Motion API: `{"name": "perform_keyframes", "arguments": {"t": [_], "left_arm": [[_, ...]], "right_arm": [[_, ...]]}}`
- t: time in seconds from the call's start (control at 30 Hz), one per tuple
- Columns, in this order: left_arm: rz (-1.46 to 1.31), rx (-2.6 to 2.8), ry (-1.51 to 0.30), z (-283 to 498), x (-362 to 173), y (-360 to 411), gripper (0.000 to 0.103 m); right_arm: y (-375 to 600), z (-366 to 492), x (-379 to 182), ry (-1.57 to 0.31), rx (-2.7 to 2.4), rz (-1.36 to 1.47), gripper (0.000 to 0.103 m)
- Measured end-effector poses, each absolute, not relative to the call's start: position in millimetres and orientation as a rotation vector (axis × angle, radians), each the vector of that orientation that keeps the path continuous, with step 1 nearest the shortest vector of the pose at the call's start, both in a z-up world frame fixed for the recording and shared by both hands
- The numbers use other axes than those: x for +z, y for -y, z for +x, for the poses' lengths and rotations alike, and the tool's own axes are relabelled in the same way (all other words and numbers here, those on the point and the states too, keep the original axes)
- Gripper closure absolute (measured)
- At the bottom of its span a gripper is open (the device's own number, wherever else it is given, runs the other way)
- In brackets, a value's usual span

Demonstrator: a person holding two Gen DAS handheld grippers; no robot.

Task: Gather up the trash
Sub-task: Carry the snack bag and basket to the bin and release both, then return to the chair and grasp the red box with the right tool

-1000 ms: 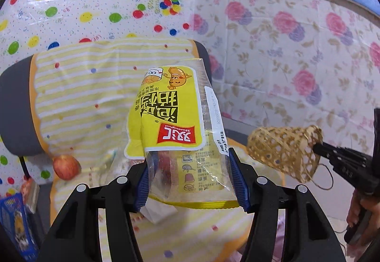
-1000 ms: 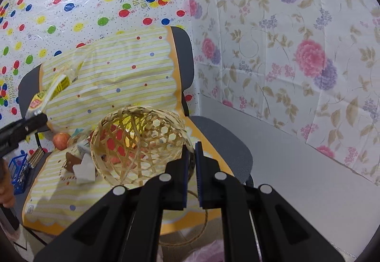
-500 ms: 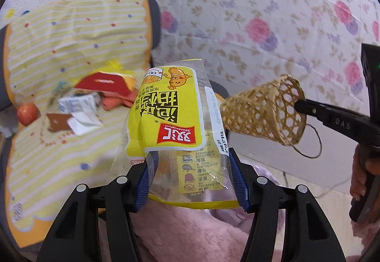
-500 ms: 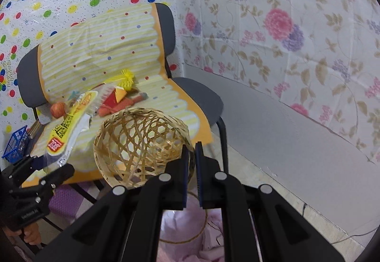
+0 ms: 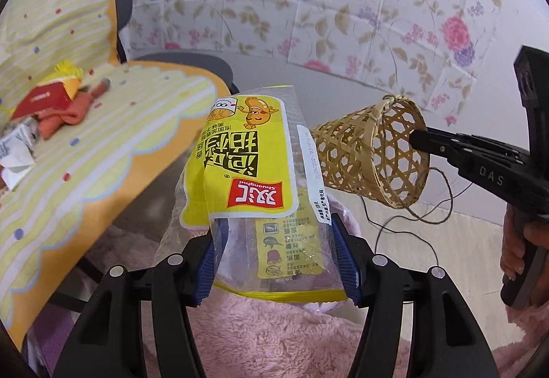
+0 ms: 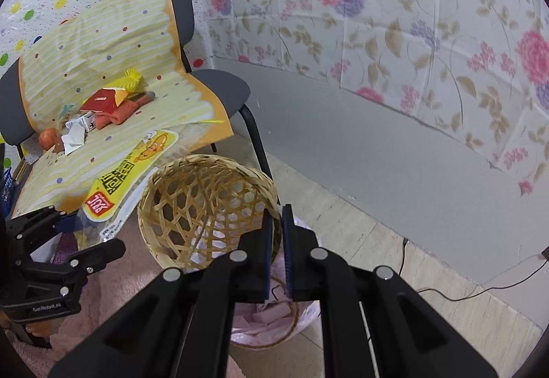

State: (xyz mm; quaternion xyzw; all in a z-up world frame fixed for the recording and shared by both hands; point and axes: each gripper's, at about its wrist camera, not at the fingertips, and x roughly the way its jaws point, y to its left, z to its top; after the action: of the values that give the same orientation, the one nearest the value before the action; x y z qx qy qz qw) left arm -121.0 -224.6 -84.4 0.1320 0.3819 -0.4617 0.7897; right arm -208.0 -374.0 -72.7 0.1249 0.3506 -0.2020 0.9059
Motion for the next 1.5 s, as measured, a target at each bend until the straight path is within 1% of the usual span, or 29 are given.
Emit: {"name": "perform_keyframes", "arguments": {"t": [0.07, 0.23, 0.3, 0.4, 0.43, 0.5, 0.53, 0.57, 0.87, 1.07, 1.5], "left_arm": [[0.279, -0.998, -0.852, -117.5, -89.9, 230.2, 0.043], [0.274, -1.012, -0.912, -107.4, -101.3, 245.6, 0.024], [0.266, -1.013, -0.932, -102.9, -106.0, 248.7, 0.022], [0.247, -1.014, -0.952, -98.6, -109.8, 247.8, 0.016], [0.242, -1.015, -0.952, -97.7, -109.6, 246.5, 0.016], [0.233, -1.0, -0.944, -95.2, -106.9, 241.7, 0.016], [0.231, -0.99, -0.938, -93.6, -104.8, 240.6, 0.016], [0.225, -0.973, -0.924, -91.7, -101.3, 236.6, 0.016], [0.151, -0.862, -0.812, -74.6, -68.3, 198.6, 0.016], [0.122, -0.794, -0.792, -64.2, -63.6, 171.8, 0.016], [0.027, -0.511, -0.734, -22.4, -48.3, 94.8, 0.016]], "right_arm": [[376.5, -205.3, -77.4, -0.735, -0.411, 0.264, 0.096], [382.9, -196.5, -92.0, -0.767, -0.395, 0.285, 0.096], [385.1, -193.5, -98.9, -0.779, -0.396, 0.292, 0.096], [388.8, -185.7, -113.7, -0.814, -0.389, 0.31, 0.095], [389.3, -181.9, -120.1, -0.832, -0.376, 0.319, 0.094], [390.7, -177.6, -129.2, -0.859, -0.366, 0.344, 0.082], [390.7, -175.9, -132.1, -0.868, -0.359, 0.352, 0.065], [389.8, -175.1, -132.2, -0.87, -0.359, 0.346, 0.058], [381.0, -164.7, -112.2, -0.831, -0.339, 0.275, 0.058], [362.4, -142.2, -111.4, -0.829, -0.274, 0.263, 0.058], [339.6, -108.5, -82.1, -0.709, -0.16, 0.235, 0.059]]}}
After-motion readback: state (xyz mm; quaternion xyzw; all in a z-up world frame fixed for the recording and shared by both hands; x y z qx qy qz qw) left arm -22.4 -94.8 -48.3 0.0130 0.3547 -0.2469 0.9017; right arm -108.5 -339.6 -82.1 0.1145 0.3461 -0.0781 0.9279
